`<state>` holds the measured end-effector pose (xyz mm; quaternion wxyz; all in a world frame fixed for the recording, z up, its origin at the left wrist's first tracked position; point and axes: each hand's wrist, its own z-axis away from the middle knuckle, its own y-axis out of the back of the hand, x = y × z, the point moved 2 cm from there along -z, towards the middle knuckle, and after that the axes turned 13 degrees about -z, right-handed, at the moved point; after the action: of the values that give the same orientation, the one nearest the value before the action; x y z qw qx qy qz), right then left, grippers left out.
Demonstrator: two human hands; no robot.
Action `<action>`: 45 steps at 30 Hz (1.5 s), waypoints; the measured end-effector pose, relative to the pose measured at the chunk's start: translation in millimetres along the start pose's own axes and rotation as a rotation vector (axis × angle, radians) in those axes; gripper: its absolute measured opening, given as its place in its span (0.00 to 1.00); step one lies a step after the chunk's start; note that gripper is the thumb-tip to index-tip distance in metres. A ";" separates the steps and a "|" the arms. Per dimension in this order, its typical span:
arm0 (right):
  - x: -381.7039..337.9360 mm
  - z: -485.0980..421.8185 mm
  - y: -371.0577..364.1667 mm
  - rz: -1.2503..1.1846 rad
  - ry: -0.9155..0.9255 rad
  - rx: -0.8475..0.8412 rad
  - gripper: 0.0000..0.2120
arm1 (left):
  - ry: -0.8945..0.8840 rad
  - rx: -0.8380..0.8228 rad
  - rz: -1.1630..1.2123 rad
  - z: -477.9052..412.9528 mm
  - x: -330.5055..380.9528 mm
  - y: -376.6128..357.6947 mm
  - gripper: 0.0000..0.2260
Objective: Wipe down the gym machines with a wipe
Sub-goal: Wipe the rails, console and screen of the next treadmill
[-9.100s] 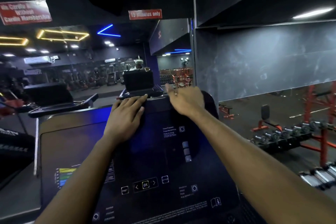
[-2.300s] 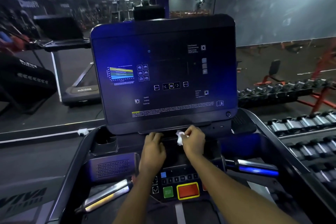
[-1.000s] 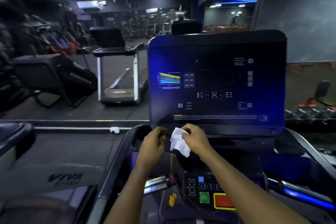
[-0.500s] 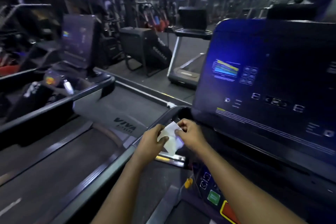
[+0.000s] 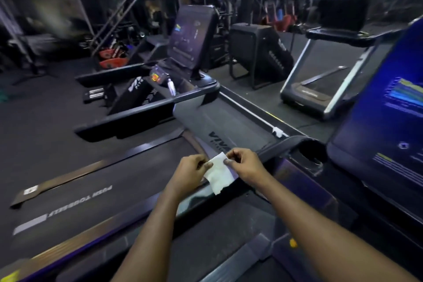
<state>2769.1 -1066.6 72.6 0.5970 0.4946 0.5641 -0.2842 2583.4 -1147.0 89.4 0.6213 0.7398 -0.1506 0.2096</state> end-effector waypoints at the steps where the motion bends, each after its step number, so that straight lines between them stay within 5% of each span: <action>1: -0.4 -4.5 -10.8 0.003 0.007 -0.024 0.03 | 0.020 0.006 -0.010 2.8 -9.0 5.1 0.14; 13: -22.3 -12.4 -140.5 -0.081 0.063 -0.474 0.11 | 0.404 0.197 -0.097 104.9 -69.4 57.0 0.11; 29: -96.2 178.4 -309.2 -0.243 0.089 -1.160 0.08 | 1.047 0.537 -0.180 393.8 -62.7 91.5 0.08; 45: -188.5 311.1 -524.5 -0.204 0.112 -1.217 0.07 | 1.138 0.643 -0.196 586.9 -197.7 194.6 0.07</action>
<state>2382.4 -1574.4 71.9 0.7113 0.0231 0.7000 0.0591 2390.2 -1766.6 75.5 0.3682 0.6724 0.3394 0.5451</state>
